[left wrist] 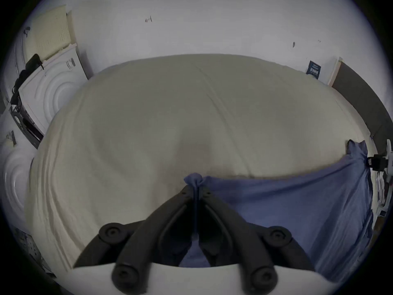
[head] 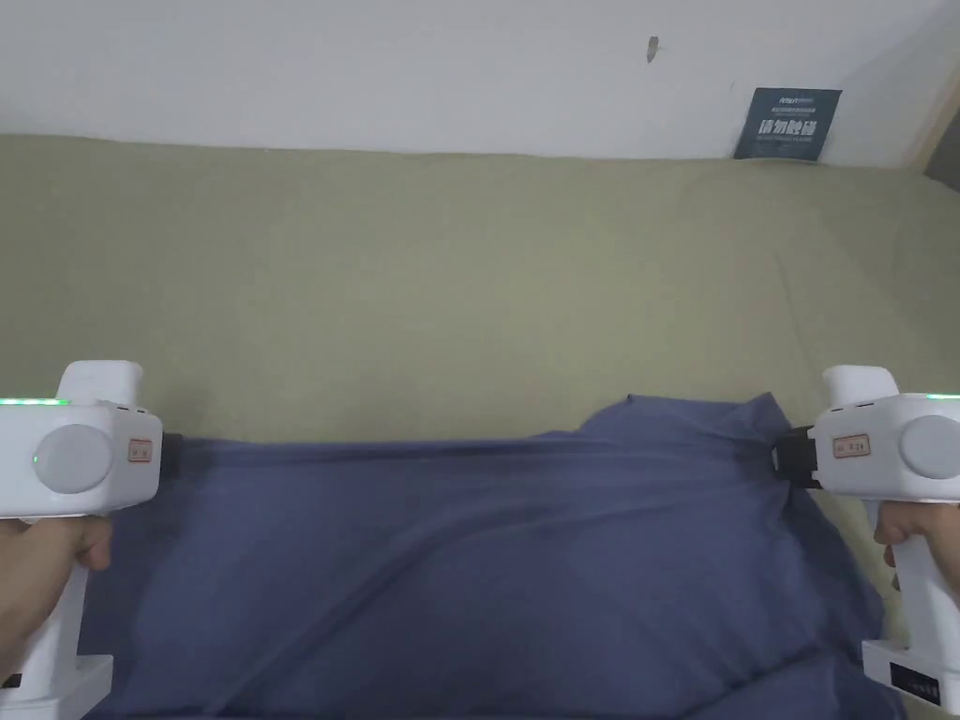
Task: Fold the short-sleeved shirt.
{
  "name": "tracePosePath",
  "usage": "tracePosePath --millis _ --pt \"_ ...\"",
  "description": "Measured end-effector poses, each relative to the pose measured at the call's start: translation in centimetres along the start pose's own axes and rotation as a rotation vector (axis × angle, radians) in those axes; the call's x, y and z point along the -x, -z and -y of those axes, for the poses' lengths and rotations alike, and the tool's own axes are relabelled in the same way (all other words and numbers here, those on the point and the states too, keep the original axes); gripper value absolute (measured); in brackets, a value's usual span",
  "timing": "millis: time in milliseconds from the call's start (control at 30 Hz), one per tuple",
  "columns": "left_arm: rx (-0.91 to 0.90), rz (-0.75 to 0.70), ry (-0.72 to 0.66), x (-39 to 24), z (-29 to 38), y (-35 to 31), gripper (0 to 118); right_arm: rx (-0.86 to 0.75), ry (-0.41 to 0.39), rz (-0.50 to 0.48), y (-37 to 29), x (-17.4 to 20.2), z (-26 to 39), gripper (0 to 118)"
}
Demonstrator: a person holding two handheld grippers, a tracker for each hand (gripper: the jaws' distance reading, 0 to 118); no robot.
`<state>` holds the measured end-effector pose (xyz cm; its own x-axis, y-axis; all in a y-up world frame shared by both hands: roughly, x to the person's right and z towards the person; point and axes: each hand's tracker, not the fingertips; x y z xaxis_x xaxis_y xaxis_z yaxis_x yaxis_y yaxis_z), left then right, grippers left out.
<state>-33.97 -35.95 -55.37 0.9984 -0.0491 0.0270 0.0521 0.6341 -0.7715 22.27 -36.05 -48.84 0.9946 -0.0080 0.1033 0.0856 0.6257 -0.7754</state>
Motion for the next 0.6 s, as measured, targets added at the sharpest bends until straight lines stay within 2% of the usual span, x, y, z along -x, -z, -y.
tracePosePath --millis 33,333,600 --pt "-0.003 0.005 -0.003 0.2 0.0 -0.8 4 0.005 -0.018 0.01 -0.6 0.5 -0.2 14" --pt "-0.07 0.053 -0.037 3.1 3.4 -11.1 4 -0.116 0.013 -0.071 -11.9 0.0 2.8 14" --pt "-0.097 0.082 -0.06 5.1 10.9 -17.8 4 -0.175 0.045 -0.131 -19.1 -0.4 10.8 14"
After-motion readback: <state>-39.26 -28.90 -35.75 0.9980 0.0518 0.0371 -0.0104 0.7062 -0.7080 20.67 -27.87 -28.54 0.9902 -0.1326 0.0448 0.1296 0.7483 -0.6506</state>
